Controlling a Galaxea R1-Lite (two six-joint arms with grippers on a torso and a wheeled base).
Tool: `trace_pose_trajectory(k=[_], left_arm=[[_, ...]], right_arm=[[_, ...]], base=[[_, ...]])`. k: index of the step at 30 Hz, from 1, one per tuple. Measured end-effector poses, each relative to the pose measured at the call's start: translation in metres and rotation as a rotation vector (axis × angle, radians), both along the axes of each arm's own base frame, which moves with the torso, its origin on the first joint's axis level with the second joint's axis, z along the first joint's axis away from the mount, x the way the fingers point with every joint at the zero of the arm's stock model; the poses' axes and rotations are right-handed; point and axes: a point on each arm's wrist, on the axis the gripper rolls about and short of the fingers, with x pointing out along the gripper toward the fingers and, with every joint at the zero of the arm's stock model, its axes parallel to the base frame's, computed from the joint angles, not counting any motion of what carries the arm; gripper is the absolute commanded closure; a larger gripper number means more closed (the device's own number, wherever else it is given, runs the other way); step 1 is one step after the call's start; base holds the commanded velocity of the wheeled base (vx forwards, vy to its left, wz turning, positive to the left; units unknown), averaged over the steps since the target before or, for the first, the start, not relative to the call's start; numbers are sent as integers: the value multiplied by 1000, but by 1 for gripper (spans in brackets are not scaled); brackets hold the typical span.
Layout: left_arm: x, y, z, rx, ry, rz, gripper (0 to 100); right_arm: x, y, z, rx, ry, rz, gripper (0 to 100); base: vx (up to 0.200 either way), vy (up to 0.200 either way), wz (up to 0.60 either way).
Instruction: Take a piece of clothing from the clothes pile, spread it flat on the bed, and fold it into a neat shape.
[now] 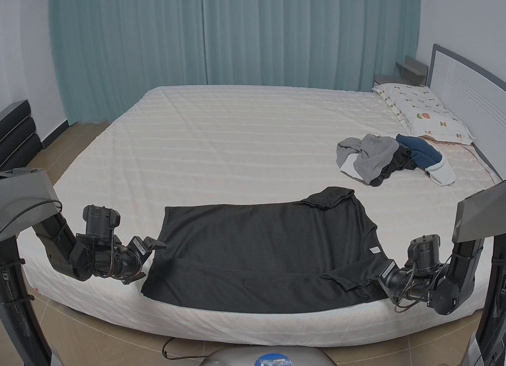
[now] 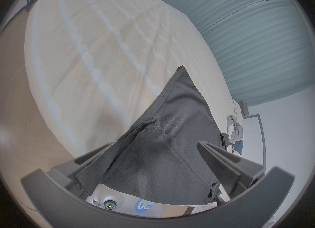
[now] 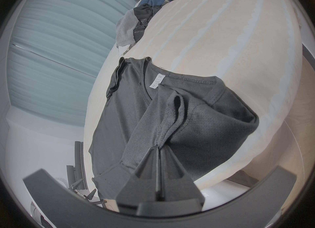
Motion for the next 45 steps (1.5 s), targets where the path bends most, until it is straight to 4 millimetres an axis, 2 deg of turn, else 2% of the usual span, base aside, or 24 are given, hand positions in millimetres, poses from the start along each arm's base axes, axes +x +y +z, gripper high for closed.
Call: trace_pose_trajectory(k=[26, 27, 38, 45], left_arm=[[0, 0, 0, 1, 1, 0, 0], [0, 0, 0, 1, 1, 0, 0], [0, 0, 0, 1, 1, 0, 0], [0, 0, 0, 1, 1, -1, 0]], right_arm=[[-19, -2, 14, 8, -52, 11, 100], [-20, -2, 14, 8, -51, 11, 0], [-22, -4, 15, 31, -45, 2, 0], [-24, 3, 24, 111, -81, 18, 0]], base=[[0, 0, 0], [0, 0, 0], [0, 0, 0], [0, 0, 0]])
